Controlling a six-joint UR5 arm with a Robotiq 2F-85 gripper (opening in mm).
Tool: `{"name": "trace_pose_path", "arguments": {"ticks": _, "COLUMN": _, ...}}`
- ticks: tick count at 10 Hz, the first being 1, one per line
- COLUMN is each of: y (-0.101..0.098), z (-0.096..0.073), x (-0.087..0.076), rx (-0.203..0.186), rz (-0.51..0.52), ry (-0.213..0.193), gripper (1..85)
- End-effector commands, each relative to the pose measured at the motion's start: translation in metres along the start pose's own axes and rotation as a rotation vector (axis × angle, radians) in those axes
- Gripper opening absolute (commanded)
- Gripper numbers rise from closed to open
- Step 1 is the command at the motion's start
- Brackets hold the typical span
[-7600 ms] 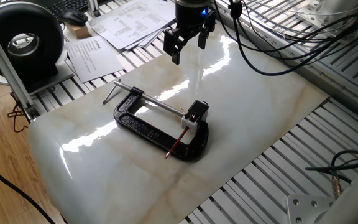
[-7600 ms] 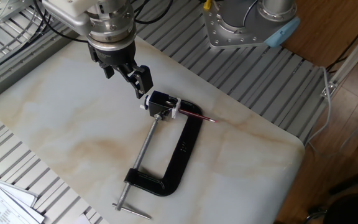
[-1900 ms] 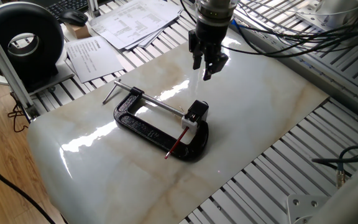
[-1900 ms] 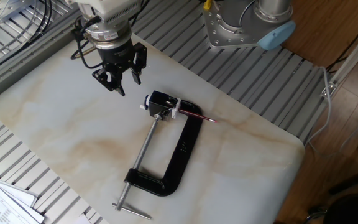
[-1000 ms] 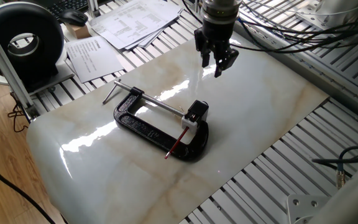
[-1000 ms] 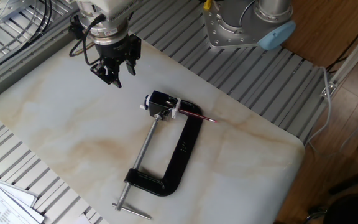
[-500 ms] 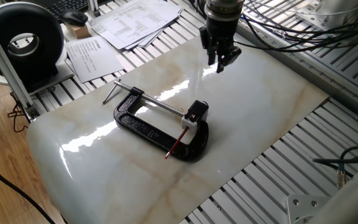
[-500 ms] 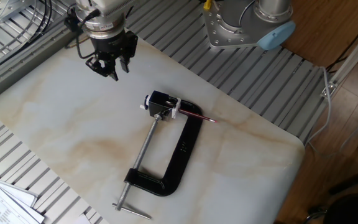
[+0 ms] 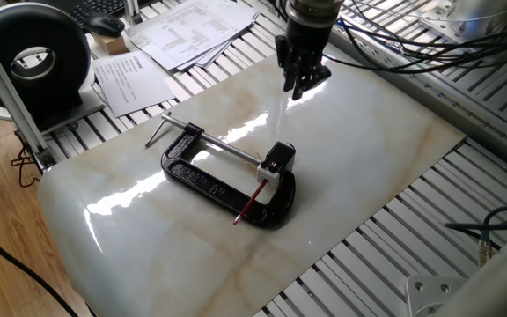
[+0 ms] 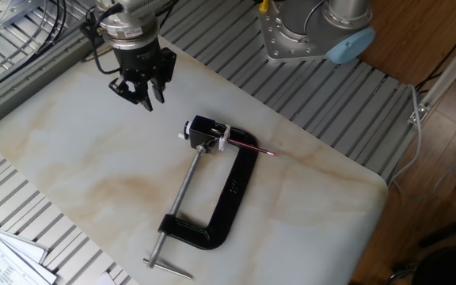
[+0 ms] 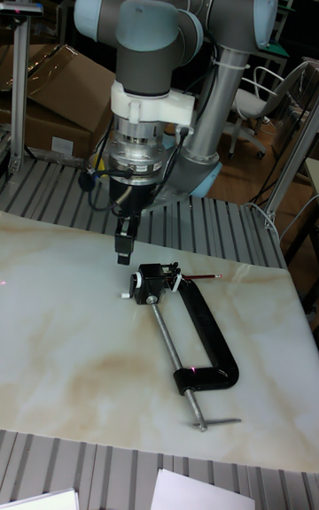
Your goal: Sharpen the pencil with a pencil sharpener
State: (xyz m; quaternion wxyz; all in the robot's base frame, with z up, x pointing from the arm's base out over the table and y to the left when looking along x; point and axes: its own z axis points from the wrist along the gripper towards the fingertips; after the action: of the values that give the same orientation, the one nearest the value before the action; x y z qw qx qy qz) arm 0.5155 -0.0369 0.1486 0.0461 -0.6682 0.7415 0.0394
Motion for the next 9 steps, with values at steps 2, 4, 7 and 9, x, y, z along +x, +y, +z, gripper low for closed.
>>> {"name": "trace_pose_path", "arguments": {"ticks": 2, "y": 0.001, "z": 0.027, "x": -0.007, "rx": -0.001, "rz": -0.061, "ry": 0.007, "gripper": 43.7}}
{"name": "trace_pose_path", "arguments": {"ticks": 4, "y": 0.007, "z": 0.033, "x": -0.011, "rx": -0.025, "rz": -0.058, "ry": -0.01, "gripper": 45.7}}
{"name": "trace_pose_path", "arguments": {"ticks": 7, "y": 0.029, "z": 0.031, "x": -0.014, "rx": -0.109, "rz": -0.091, "ry": -0.027, "gripper": 44.7}}
{"name": "trace_pose_path", "arguments": {"ticks": 9, "y": 0.014, "z": 0.057, "x": -0.011, "rx": -0.047, "rz": -0.147, "ry": -0.003, "gripper": 43.3}}
